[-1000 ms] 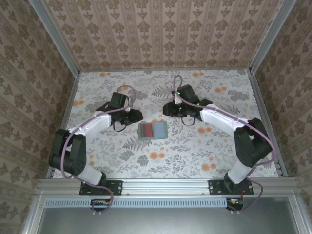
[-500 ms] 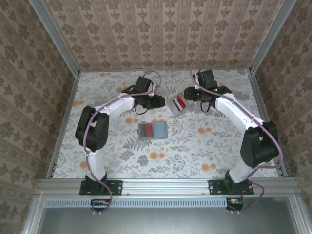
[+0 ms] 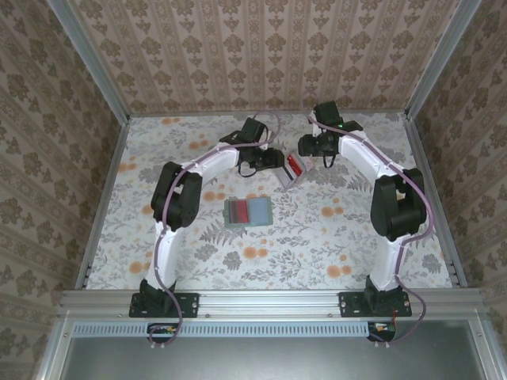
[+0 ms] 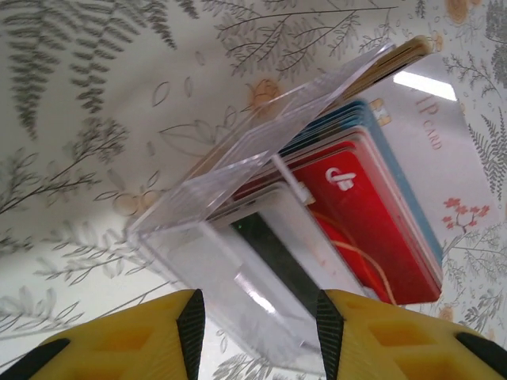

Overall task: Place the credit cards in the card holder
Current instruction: Pick up the credit card from the storage box.

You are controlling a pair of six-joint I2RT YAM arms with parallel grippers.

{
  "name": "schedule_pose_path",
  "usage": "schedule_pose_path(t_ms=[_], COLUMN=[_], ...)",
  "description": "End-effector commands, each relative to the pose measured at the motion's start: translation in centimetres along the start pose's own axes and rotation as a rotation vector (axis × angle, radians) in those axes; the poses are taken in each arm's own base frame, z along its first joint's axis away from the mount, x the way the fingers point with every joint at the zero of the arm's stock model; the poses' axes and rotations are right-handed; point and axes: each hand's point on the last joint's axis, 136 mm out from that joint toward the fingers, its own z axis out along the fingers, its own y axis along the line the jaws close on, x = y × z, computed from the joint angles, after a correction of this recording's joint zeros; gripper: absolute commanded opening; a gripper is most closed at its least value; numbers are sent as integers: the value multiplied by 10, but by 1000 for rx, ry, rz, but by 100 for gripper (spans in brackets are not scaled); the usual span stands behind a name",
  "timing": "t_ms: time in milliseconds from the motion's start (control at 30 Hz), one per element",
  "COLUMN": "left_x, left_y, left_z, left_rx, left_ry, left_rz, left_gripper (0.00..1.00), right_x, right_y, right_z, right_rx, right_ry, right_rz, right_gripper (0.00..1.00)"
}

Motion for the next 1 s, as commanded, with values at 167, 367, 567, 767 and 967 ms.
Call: schedule_pose_path(t_ms=[167, 367, 567, 767, 967], left_x=[11, 18, 23, 28, 31], left_y=[6, 12, 17, 22, 25], left_z=[20, 33, 36, 36, 37], left_rx=[-12, -10, -16, -22, -21], left_ry=[52, 76, 87, 92, 94], left_rz=[-28, -45, -52, -61, -70], left_gripper=[45, 45, 45, 45, 45], right_x=[8, 12, 17, 17, 10], right_y=[-8, -13, -20, -35, -40], right_z=[18, 30, 39, 41, 31], right_rx=[33, 63, 87, 135, 148], right_ry=[80, 109, 132, 135, 111], right_rz=[-33, -46, -43, -30, -21], right_gripper=[56, 56, 55, 53, 52])
